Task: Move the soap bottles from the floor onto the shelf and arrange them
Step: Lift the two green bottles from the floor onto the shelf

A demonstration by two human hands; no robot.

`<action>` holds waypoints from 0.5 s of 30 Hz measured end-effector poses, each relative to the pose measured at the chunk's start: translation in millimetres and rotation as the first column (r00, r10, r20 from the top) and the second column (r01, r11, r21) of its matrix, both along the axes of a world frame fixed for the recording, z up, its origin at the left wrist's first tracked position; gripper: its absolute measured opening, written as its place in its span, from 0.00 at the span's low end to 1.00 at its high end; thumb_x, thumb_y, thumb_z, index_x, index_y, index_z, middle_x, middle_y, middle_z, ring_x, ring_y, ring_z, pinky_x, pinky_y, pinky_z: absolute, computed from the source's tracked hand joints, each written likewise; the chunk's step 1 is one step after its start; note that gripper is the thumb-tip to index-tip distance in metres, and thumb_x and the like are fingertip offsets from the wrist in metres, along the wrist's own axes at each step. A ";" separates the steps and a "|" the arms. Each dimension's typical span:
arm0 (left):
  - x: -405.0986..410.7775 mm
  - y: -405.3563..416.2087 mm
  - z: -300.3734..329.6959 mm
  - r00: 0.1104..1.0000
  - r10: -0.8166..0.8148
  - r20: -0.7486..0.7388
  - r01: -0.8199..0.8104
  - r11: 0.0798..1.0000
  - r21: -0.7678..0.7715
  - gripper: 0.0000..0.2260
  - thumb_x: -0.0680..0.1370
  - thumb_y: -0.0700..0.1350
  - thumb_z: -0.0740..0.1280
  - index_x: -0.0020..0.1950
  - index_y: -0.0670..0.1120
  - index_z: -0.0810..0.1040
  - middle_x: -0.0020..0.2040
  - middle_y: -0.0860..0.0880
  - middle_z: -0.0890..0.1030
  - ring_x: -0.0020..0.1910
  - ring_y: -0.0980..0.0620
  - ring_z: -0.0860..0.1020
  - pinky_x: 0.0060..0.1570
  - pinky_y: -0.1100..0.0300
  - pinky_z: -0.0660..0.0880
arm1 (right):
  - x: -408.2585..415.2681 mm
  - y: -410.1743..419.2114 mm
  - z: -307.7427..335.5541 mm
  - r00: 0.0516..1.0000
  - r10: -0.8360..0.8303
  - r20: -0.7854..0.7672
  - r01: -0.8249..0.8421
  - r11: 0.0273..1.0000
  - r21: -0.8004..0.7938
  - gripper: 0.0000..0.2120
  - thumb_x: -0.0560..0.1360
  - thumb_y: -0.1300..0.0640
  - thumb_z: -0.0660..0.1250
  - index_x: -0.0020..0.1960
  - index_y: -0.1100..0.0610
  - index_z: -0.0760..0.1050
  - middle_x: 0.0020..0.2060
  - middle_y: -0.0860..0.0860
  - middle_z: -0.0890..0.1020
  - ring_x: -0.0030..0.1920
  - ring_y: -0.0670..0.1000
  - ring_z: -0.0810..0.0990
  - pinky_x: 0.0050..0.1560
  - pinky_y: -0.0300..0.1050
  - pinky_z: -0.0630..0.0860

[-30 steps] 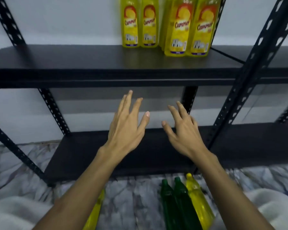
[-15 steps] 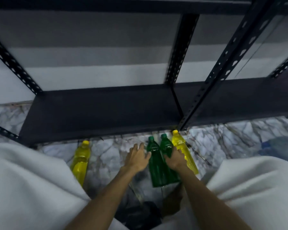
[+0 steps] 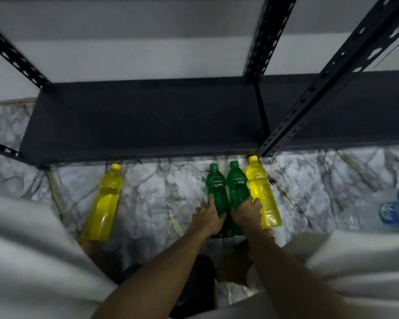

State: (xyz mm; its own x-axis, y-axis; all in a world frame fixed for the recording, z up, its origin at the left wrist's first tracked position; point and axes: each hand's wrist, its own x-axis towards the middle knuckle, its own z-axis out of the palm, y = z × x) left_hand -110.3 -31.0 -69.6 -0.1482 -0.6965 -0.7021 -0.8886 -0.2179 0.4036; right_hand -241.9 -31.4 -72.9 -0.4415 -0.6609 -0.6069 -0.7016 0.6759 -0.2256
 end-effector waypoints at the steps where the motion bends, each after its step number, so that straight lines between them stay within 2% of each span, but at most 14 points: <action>1: -3.2 1.0 -4.5 1.000 0.022 -0.001 -0.022 1.000 0.009 0.40 0.81 0.60 0.61 0.82 0.51 0.38 0.77 0.36 0.60 0.72 0.33 0.65 0.69 0.38 0.66 | -2.4 -2.2 -3.2 1.000 0.020 -0.016 -0.019 1.000 0.010 0.34 0.77 0.50 0.69 0.73 0.67 0.60 0.70 0.61 0.64 0.73 0.63 0.62 0.69 0.57 0.67; 3: -7.9 3.2 -11.1 0.996 0.085 -0.017 -0.085 0.996 0.026 0.40 0.82 0.59 0.61 0.81 0.50 0.37 0.77 0.35 0.58 0.70 0.32 0.66 0.67 0.38 0.68 | -6.4 -8.3 -8.9 0.998 0.052 -0.032 -0.051 0.998 0.037 0.35 0.77 0.49 0.70 0.74 0.67 0.59 0.71 0.61 0.63 0.73 0.62 0.62 0.69 0.57 0.67; 4: -9.6 4.0 -14.2 0.991 0.129 -0.046 -0.127 0.991 0.038 0.40 0.82 0.58 0.61 0.81 0.50 0.37 0.75 0.34 0.61 0.68 0.31 0.68 0.64 0.38 0.70 | -7.2 -11.7 -11.4 0.998 0.054 -0.033 -0.052 0.998 0.047 0.36 0.77 0.49 0.70 0.74 0.66 0.59 0.71 0.61 0.63 0.73 0.62 0.62 0.69 0.57 0.67; 6: -11.4 6.9 -17.3 0.966 0.216 -0.143 -0.205 0.975 0.089 0.41 0.81 0.56 0.64 0.81 0.52 0.36 0.69 0.33 0.69 0.63 0.31 0.74 0.55 0.45 0.74 | -4.6 -17.4 -15.3 0.999 0.026 -0.031 -0.024 0.998 0.052 0.36 0.77 0.50 0.71 0.75 0.65 0.58 0.71 0.62 0.64 0.73 0.63 0.62 0.70 0.57 0.66; 8: -11.5 9.0 -18.2 0.933 0.293 -0.210 -0.272 0.954 0.125 0.43 0.79 0.54 0.68 0.80 0.54 0.37 0.64 0.35 0.74 0.59 0.33 0.77 0.47 0.51 0.73 | -0.3 -20.9 -19.9 0.999 -0.019 -0.029 0.021 0.998 0.051 0.35 0.77 0.52 0.71 0.75 0.65 0.58 0.72 0.62 0.65 0.73 0.64 0.63 0.70 0.59 0.65; 10: -7.8 8.2 -22.5 0.901 0.358 -0.243 -0.332 0.933 0.141 0.44 0.76 0.54 0.70 0.79 0.58 0.40 0.63 0.38 0.76 0.59 0.36 0.78 0.49 0.50 0.76 | 1.3 -23.3 -24.9 0.998 -0.053 -0.024 0.054 0.997 0.047 0.36 0.76 0.53 0.71 0.75 0.65 0.56 0.72 0.63 0.67 0.74 0.65 0.63 0.70 0.59 0.64; 12: 2.1 7.8 -23.8 0.890 0.363 -0.275 -0.336 0.931 0.141 0.43 0.75 0.53 0.71 0.78 0.60 0.42 0.64 0.40 0.77 0.60 0.39 0.78 0.56 0.46 0.78 | 0.7 -25.7 -28.1 0.999 -0.053 -0.007 0.053 0.998 0.042 0.40 0.75 0.52 0.73 0.76 0.66 0.55 0.72 0.63 0.69 0.73 0.66 0.65 0.70 0.60 0.64; 15: 22.0 9.1 -21.8 0.885 0.340 -0.318 -0.312 0.940 0.137 0.43 0.78 0.45 0.72 0.80 0.58 0.44 0.69 0.46 0.75 0.65 0.47 0.76 0.61 0.57 0.73 | 3.2 -27.8 -27.3 1.000 -0.012 0.016 0.011 1.000 0.015 0.43 0.73 0.48 0.76 0.75 0.66 0.57 0.71 0.63 0.70 0.71 0.66 0.68 0.68 0.58 0.67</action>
